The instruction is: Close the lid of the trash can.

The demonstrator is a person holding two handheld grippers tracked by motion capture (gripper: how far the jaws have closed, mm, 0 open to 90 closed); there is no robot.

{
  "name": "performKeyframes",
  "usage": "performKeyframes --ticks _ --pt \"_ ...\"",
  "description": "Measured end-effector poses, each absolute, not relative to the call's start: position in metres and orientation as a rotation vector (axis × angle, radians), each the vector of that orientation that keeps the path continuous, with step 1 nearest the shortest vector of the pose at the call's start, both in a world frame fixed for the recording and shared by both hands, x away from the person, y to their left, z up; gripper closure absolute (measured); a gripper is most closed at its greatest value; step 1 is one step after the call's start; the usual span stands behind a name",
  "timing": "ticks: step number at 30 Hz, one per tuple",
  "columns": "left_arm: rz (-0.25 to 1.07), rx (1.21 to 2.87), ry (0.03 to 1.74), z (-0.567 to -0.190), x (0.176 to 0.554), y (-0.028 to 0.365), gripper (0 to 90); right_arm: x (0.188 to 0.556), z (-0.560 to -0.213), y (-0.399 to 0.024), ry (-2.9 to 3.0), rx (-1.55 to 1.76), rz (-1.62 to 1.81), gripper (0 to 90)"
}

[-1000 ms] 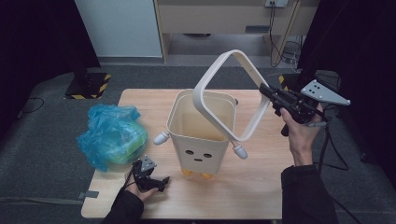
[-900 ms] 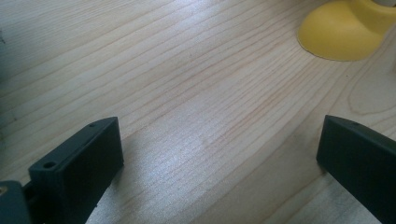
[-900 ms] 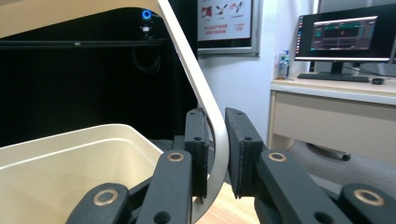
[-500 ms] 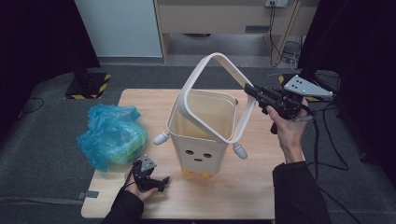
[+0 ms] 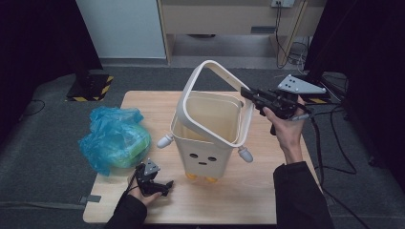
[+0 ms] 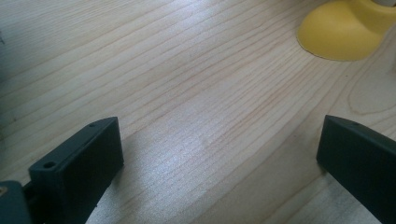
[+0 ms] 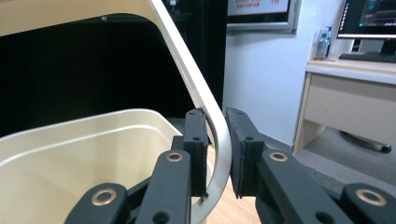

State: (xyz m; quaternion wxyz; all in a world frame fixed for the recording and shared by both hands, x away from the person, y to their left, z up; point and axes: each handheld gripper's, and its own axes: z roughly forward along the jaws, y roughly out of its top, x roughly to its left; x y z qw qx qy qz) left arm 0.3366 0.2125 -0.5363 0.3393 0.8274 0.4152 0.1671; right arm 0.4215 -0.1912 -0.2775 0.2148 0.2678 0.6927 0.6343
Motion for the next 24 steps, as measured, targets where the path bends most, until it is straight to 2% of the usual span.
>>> performKeyframes --ticks 24 --pt "0.437 2.153 1.08 -0.536 0.337 0.212 0.0 0.437 -0.295 -0.174 2.021 0.766 1.642 78.1"
